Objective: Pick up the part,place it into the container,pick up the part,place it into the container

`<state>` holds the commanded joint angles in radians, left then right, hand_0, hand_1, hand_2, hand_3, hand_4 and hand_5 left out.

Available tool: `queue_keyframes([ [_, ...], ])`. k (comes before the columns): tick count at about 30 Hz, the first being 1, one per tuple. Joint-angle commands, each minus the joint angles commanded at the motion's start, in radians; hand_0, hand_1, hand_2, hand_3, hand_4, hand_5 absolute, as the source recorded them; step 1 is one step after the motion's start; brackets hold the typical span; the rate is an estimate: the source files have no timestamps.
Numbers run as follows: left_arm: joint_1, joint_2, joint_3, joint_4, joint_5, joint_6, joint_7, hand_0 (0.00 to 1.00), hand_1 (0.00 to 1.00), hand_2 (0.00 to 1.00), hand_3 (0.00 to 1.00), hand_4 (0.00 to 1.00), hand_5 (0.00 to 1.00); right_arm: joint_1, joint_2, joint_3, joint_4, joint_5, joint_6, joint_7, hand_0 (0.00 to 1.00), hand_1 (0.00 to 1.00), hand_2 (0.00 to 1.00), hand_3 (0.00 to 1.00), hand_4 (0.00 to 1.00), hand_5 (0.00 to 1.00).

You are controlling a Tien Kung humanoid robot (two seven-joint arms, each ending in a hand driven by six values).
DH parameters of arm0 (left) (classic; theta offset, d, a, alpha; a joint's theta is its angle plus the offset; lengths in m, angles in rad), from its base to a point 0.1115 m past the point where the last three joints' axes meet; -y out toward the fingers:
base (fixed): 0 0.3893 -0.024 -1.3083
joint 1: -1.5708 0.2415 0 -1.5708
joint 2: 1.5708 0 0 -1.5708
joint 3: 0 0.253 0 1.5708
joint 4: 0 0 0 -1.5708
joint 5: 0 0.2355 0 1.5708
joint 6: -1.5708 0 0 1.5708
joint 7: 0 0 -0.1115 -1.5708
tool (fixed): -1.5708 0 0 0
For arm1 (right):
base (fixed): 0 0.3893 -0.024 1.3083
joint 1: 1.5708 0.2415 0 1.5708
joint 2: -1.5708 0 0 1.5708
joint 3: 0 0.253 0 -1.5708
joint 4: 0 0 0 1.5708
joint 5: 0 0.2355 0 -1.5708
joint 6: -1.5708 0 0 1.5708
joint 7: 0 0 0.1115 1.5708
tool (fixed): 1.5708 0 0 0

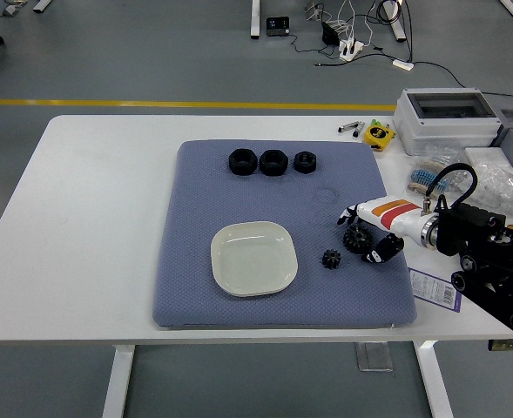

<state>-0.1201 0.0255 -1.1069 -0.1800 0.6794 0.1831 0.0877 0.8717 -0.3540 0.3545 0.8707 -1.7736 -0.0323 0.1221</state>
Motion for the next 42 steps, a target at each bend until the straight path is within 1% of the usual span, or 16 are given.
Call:
queue_keyframes([
  [1, 0.0, 0.0, 0.0, 0.0, 0.0, 0.0, 0.0, 0.71, 0.626, 0.643, 0.565, 0.618, 0.697, 0.001, 0.0, -0.002, 0.0, 0.002, 0.0, -0.002, 0.696, 0.67, 0.712, 0.751, 0.856, 0.059],
  [2, 0.0, 0.0, 0.001, 0.0, -0.001, 0.0, 0.0, 0.71, 0.626, 0.643, 0.564, 0.618, 0.697, 0.002, -0.001, -0.004, 0.001, 0.003, -0.001, -0.004, 0.563, 0.539, 0.571, 0.537, 0.63, 0.12],
  [8, -0.001, 0.0, 0.004, 0.0, -0.004, 0.0, 0.0, 0.71, 0.626, 0.643, 0.564, 0.618, 0.697, 0.003, -0.003, -0.008, 0.001, 0.016, -0.01, -0.008, 0.563, 0.539, 0.571, 0.537, 0.63, 0.12],
  [9, -0.001, 0.0, 0.004, 0.0, -0.004, 0.0, 0.0, 0.71, 0.626, 0.643, 0.565, 0.618, 0.697, 0.003, -0.003, -0.009, 0.001, 0.018, -0.012, -0.007, 0.454, 0.474, 0.504, 0.469, 0.572, 0.187],
  [14, -0.001, 0.0, 0.004, 0.0, -0.003, 0.001, 0.0, 0.71, 0.626, 0.643, 0.565, 0.618, 0.697, 0.003, -0.003, -0.011, -0.004, 0.036, -0.011, -0.008, 0.454, 0.474, 0.504, 0.469, 0.572, 0.187],
  [15, 0.0, 0.0, 0.005, 0.0, -0.004, 0.001, 0.0, 0.71, 0.628, 0.645, 0.564, 0.618, 0.697, 0.002, -0.003, -0.013, -0.006, 0.041, -0.009, -0.009, 0.373, 0.428, 0.465, 0.435, 0.492, 0.243],
  [20, 0.001, 0.0, 0.007, 0.0, -0.005, 0.001, 0.0, 0.71, 0.628, 0.645, 0.564, 0.618, 0.697, -0.002, -0.006, -0.011, -0.006, 0.056, -0.009, -0.009, 0.373, 0.428, 0.465, 0.435, 0.492, 0.243],
  [21, 0.002, 0.0, 0.007, 0.0, -0.004, 0.001, 0.0, 0.711, 0.629, 0.644, 0.565, 0.618, 0.695, -0.003, -0.008, -0.008, -0.002, 0.058, -0.011, -0.008, 0.306, 0.393, 0.439, 0.414, 0.503, 0.213],
  [23, 0.003, 0.0, 0.004, 0.0, -0.001, 0.001, 0.0, 0.711, 0.629, 0.644, 0.565, 0.618, 0.695, -0.003, -0.012, -0.001, 0.009, 0.059, -0.013, -0.008, 0.306, 0.393, 0.439, 0.414, 0.503, 0.213],
  [29, 0.006, 0.0, 0.001, 0.0, 0.005, 0.002, 0.0, 0.711, 0.631, 0.644, 0.564, 0.619, 0.695, 0.005, -0.021, 0.03, 0.075, 0.049, -0.027, -0.008, 0.299, 0.389, 0.436, 0.414, 0.505, 0.218],
  [32, 0.008, 0.001, 0.0, 0.0, 0.008, 0.002, 0.0, 0.711, 0.631, 0.644, 0.564, 0.619, 0.695, 0.008, -0.022, 0.046, 0.132, 0.044, -0.04, -0.009, 0.299, 0.389, 0.436, 0.414, 0.505, 0.218],
  [34, 0.009, 0.002, -0.003, 0.0, 0.012, 0.002, 0.001, 0.711, 0.631, 0.644, 0.565, 0.619, 0.695, 0.009, -0.02, 0.054, 0.174, 0.045, -0.05, -0.008, 0.315, 0.389, 0.436, 0.417, 0.486, 0.218],
  [37, 0.011, 0.003, -0.01, 0.0, 0.018, 0.002, 0.002, 0.711, 0.631, 0.644, 0.565, 0.619, 0.695, 0.013, -0.005, 0.05, 0.242, 0.037, -0.058, -0.013, 0.315, 0.389, 0.436, 0.417, 0.486, 0.218],
  [38, 0.011, 0.003, -0.011, 0.0, 0.019, 0.002, 0.002, 0.711, 0.631, 0.644, 0.565, 0.619, 0.695, 0.015, -0.001, 0.046, 0.257, 0.034, -0.058, -0.015, 0.315, 0.389, 0.436, 0.417, 0.486, 0.218],
  [39, 0.011, 0.003, -0.012, 0.0, 0.02, 0.002, 0.002, 0.711, 0.629, 0.644, 0.565, 0.619, 0.695, 0.016, 0.004, 0.041, 0.27, 0.031, -0.058, -0.017, 0.367, 0.401, 0.443, 0.426, 0.485, 0.204],
  [42, 0.011, 0.004, -0.01, 0.0, 0.017, 0.002, 0.002, 0.711, 0.629, 0.644, 0.565, 0.619, 0.695, 0.028, 0.027, 0.01, 0.306, 0.019, -0.056, -0.028, 0.367, 0.401, 0.443, 0.426, 0.485, 0.204],
])
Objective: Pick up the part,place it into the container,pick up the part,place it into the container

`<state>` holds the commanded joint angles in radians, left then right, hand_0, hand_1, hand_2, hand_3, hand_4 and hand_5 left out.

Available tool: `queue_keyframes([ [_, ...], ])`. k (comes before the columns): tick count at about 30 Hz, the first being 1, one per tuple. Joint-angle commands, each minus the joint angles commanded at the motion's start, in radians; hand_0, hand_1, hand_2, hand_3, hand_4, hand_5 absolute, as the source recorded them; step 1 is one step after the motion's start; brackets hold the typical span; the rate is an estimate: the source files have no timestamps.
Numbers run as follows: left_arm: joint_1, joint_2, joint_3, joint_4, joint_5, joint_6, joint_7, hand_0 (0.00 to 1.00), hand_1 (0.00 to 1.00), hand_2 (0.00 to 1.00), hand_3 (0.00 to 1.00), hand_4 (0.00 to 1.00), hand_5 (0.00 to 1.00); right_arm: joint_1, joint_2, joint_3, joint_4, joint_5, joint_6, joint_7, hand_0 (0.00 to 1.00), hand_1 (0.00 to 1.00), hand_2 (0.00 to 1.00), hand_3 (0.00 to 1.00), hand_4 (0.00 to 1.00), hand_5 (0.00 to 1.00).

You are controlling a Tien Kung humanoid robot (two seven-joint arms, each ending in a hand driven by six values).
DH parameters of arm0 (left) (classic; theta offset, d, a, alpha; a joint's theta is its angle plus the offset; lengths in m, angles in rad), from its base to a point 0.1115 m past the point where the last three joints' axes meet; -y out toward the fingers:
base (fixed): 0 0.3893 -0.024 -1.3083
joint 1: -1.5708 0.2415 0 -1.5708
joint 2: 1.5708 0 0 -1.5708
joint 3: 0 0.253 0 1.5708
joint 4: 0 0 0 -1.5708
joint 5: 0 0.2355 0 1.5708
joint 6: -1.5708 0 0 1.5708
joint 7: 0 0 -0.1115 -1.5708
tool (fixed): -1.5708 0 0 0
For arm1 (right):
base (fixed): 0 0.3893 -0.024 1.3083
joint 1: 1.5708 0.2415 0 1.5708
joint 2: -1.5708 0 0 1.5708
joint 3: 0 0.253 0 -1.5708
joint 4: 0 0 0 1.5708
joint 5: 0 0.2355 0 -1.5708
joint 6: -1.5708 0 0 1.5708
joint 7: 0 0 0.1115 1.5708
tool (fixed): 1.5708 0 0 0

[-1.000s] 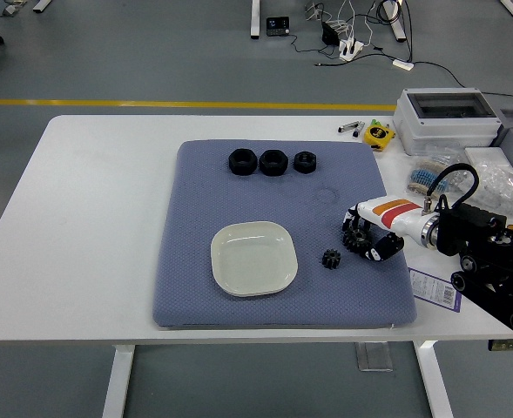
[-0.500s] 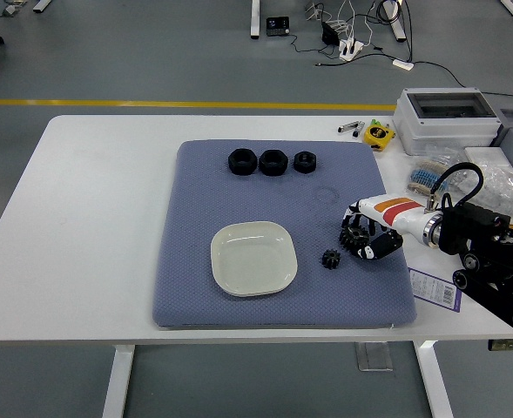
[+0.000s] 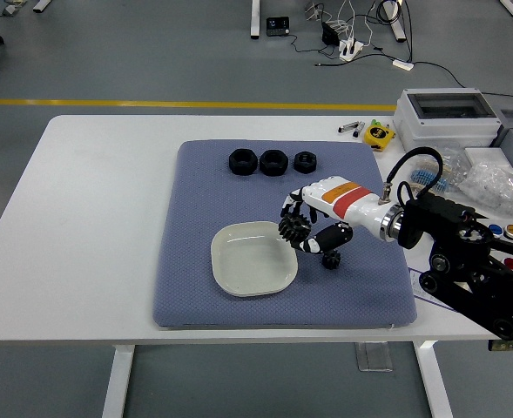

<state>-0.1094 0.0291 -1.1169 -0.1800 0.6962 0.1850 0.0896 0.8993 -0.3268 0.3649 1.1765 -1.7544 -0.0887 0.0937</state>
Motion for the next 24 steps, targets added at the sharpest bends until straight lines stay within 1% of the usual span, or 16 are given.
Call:
queue_keyframes([
  [2, -0.001, 0.0, 0.001, 0.0, -0.004, 0.0, -0.001, 0.711, 0.629, 0.644, 0.565, 0.619, 0.695, 0.011, 0.019, -0.025, 0.009, -0.006, 0.003, -0.006, 0.367, 0.401, 0.443, 0.426, 0.485, 0.204],
  [3, -0.002, 0.0, 0.0, 0.0, -0.006, 0.0, -0.002, 0.711, 0.625, 0.643, 0.566, 0.618, 0.694, 0.018, 0.031, -0.038, 0.01, -0.01, 0.007, -0.011, 0.479, 0.455, 0.493, 0.465, 0.577, 0.098],
  [6, -0.004, 0.001, 0.002, 0.0, -0.009, 0.0, -0.002, 0.711, 0.625, 0.643, 0.566, 0.618, 0.694, 0.036, 0.065, -0.071, 0.0, -0.009, 0.014, -0.032, 0.479, 0.455, 0.493, 0.465, 0.577, 0.098],
  [8, -0.005, 0.001, 0.003, 0.0, -0.008, 0.001, -0.001, 0.711, 0.625, 0.643, 0.566, 0.618, 0.694, 0.043, 0.088, -0.086, -0.013, -0.013, 0.026, -0.071, 0.479, 0.455, 0.493, 0.465, 0.577, 0.098],
  [9, -0.007, 0.001, 0.007, 0.0, -0.013, 0.001, -0.001, 0.711, 0.623, 0.645, 0.566, 0.619, 0.696, 0.047, 0.101, -0.092, -0.029, -0.018, 0.023, -0.082, 0.683, 0.616, 0.652, 0.76, 0.862, 0.182],
  [14, -0.011, 0.002, 0.009, 0.0, -0.019, 0.002, -0.003, 0.711, 0.623, 0.645, 0.566, 0.619, 0.696, 0.059, 0.138, -0.105, -0.085, -0.037, -0.013, -0.086, 0.683, 0.616, 0.652, 0.76, 0.862, 0.182],
  [15, -0.012, 0.002, 0.008, 0.0, -0.017, 0.002, -0.003, 0.711, 0.622, 0.646, 0.565, 0.619, 0.694, 0.062, 0.143, -0.105, -0.098, -0.04, -0.014, -0.087, 0.725, 0.66, 0.727, 0.861, 0.925, 0.181],
  [17, -0.013, 0.003, 0.007, 0.0, -0.016, 0.002, -0.002, 0.711, 0.622, 0.646, 0.565, 0.619, 0.694, 0.067, 0.151, -0.101, -0.119, -0.039, -0.011, -0.087, 0.725, 0.66, 0.727, 0.861, 0.925, 0.181],
  [20, -0.014, 0.004, 0.004, 0.0, -0.014, 0.003, -0.003, 0.711, 0.622, 0.646, 0.565, 0.619, 0.694, 0.069, 0.15, -0.097, -0.126, -0.036, 0.001, -0.08, 0.725, 0.66, 0.727, 0.861, 0.925, 0.181],
  [21, -0.014, 0.004, 0.002, 0.0, -0.013, 0.004, -0.003, 0.711, 0.615, 0.645, 0.565, 0.619, 0.695, 0.069, 0.146, -0.095, -0.122, -0.036, 0.005, -0.077, 0.75, 0.678, 0.76, 0.877, 0.934, 0.172],
  [24, -0.014, 0.004, -0.001, 0.0, -0.009, 0.004, -0.003, 0.711, 0.615, 0.645, 0.565, 0.619, 0.695, 0.065, 0.133, -0.08, -0.105, -0.038, 0.002, -0.07, 0.75, 0.678, 0.76, 0.877, 0.934, 0.172],
])
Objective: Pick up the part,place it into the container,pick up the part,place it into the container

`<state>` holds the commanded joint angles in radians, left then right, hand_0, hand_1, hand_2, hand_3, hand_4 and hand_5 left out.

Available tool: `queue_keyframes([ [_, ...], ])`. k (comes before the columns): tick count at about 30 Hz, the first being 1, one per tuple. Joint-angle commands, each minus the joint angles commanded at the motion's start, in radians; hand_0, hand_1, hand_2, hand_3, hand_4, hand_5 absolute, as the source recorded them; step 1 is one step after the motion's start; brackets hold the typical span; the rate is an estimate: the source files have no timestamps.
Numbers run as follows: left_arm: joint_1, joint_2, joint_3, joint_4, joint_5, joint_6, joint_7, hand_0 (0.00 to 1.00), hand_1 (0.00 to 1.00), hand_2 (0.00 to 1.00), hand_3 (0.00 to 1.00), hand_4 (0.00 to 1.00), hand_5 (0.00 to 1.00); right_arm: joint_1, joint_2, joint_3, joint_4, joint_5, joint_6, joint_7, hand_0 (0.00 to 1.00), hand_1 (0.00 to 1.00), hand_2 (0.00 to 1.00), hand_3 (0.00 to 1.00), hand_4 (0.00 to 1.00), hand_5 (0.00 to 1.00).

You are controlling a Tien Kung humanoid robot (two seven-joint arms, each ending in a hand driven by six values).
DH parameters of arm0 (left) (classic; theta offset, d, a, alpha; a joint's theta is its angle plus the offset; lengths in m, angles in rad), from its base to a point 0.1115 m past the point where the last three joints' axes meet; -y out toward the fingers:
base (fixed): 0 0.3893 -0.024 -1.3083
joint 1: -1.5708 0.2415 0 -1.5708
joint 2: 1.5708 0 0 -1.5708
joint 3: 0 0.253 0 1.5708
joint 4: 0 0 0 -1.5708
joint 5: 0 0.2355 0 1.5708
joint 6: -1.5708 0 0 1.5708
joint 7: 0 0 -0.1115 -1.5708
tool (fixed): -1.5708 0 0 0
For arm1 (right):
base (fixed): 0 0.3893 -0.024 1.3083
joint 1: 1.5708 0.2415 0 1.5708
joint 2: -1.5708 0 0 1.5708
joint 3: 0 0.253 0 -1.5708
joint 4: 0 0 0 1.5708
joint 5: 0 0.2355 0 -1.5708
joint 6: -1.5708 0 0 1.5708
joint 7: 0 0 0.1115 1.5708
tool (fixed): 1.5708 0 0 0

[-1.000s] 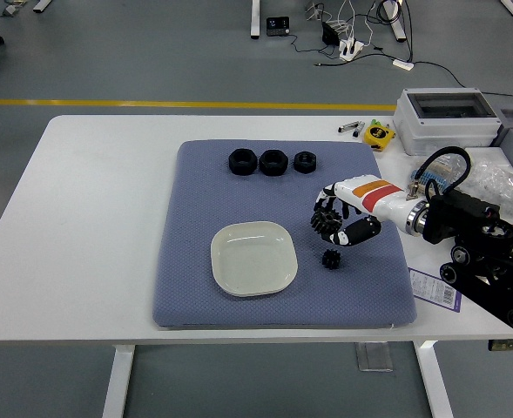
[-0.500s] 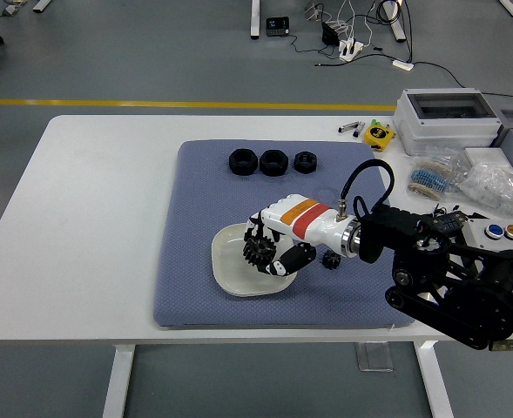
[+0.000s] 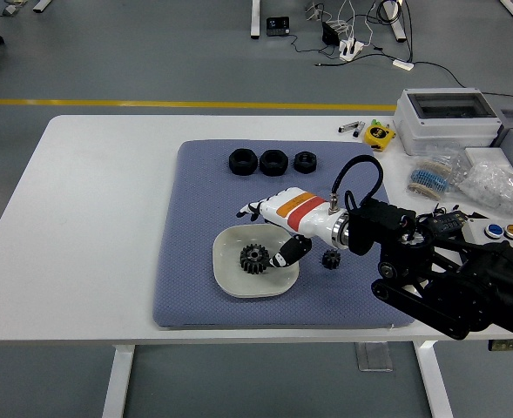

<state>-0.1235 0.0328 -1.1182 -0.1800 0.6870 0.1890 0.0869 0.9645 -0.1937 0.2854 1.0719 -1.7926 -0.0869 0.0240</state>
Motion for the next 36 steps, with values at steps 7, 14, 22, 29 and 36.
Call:
queue_keyframes([
  [7, 0.001, 0.0, -0.006, 0.0, 0.006, 0.0, 0.001, 0.711, 0.615, 0.644, 0.565, 0.619, 0.694, -0.01, -0.067, 0.072, 0.066, 0.009, 0.05, -0.006, 0.739, 0.677, 0.745, 0.845, 0.935, 0.174],
  [14, 0.002, 0.001, -0.01, 0.0, 0.008, 0.0, 0.0, 0.71, 0.614, 0.642, 0.565, 0.619, 0.694, -0.039, -0.18, 0.136, 0.189, 0.05, 0.118, -0.02, 0.62, 0.64, 0.719, 0.796, 0.941, 0.183],
  [22, 0.003, -0.001, -0.012, 0.0, 0.012, 0.001, 0.0, 0.711, 0.609, 0.641, 0.565, 0.619, 0.694, -0.07, -0.221, 0.121, 0.165, 0.076, 0.161, 0.01, 0.735, 0.714, 0.779, 0.775, 0.939, 0.181],
  [29, 0.004, -0.002, -0.011, 0.0, 0.008, 0.001, -0.001, 0.71, 0.609, 0.641, 0.565, 0.619, 0.695, -0.096, -0.225, 0.117, 0.082, 0.072, 0.145, 0.027, 0.725, 0.694, 0.753, 0.774, 0.93, 0.178],
  [36, 0.005, -0.003, -0.013, 0.0, 0.012, 0.0, 0.001, 0.71, 0.61, 0.641, 0.565, 0.619, 0.695, -0.11, -0.218, 0.116, 0.011, 0.063, 0.122, 0.066, 0.684, 0.658, 0.707, 0.744, 0.928, 0.175],
])
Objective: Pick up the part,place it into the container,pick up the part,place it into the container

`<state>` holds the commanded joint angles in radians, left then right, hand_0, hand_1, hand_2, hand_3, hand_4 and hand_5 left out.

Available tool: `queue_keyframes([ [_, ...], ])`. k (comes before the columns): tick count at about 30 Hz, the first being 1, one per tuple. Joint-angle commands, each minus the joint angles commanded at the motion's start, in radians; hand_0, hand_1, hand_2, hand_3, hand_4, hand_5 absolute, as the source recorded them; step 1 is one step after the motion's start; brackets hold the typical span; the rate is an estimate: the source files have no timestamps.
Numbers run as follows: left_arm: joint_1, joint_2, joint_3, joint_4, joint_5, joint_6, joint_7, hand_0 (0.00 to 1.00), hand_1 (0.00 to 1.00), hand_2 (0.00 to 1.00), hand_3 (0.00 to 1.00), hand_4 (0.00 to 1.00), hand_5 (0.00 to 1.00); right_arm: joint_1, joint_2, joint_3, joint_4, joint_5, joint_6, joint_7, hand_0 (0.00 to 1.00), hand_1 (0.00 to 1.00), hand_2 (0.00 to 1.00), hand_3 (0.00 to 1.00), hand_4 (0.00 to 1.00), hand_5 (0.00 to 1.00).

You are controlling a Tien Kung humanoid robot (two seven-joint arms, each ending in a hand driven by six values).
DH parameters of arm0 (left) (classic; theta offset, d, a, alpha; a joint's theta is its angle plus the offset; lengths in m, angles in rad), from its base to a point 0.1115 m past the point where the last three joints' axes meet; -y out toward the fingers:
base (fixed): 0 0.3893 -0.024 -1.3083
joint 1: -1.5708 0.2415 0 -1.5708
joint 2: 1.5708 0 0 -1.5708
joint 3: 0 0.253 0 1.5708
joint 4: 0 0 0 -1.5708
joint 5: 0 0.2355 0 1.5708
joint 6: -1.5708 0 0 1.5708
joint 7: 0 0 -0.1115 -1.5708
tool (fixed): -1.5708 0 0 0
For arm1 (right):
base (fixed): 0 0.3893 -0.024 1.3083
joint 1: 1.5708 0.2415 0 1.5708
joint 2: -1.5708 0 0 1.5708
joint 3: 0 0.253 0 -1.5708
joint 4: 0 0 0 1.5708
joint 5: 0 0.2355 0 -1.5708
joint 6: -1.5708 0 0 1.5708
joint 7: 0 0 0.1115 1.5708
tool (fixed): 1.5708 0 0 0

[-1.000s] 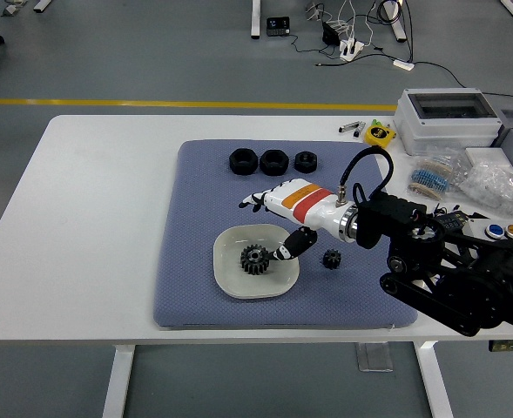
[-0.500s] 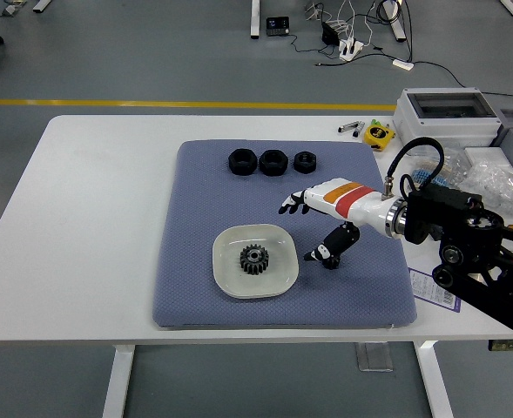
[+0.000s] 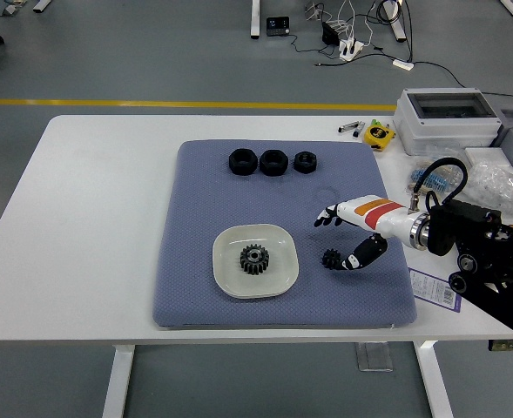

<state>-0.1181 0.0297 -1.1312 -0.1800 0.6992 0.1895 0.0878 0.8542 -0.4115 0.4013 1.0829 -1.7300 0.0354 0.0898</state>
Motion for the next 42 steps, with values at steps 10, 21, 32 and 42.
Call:
queue_keyframes([
  [10, 0.007, -0.002, -0.002, 0.0, 0.008, -0.001, 0.002, 0.71, 0.613, 0.644, 0.565, 0.619, 0.696, -0.021, 0.02, -0.025, -0.014, -0.003, -0.05, 0.021, 0.633, 0.57, 0.571, 0.555, 0.773, 0.097],
  [21, 0.01, -0.002, -0.001, 0.0, 0.012, -0.004, 0.005, 0.71, 0.615, 0.647, 0.566, 0.618, 0.696, -0.026, 0.05, -0.051, -0.063, -0.021, -0.083, 0.011, 0.625, 0.56, 0.555, 0.525, 0.717, 0.055],
  [32, 0.007, -0.001, 0.002, 0.0, 0.009, -0.006, 0.005, 0.71, 0.616, 0.646, 0.565, 0.617, 0.696, -0.024, 0.046, -0.052, -0.064, -0.023, -0.068, 0.005, 0.602, 0.556, 0.553, 0.524, 0.711, 0.052],
  [42, 0.003, -0.001, 0.005, 0.0, 0.002, -0.007, 0.004, 0.71, 0.617, 0.648, 0.565, 0.619, 0.697, -0.021, 0.042, -0.05, -0.055, -0.034, -0.075, 0.02, 0.452, 0.455, 0.483, 0.456, 0.626, 0.002],
])
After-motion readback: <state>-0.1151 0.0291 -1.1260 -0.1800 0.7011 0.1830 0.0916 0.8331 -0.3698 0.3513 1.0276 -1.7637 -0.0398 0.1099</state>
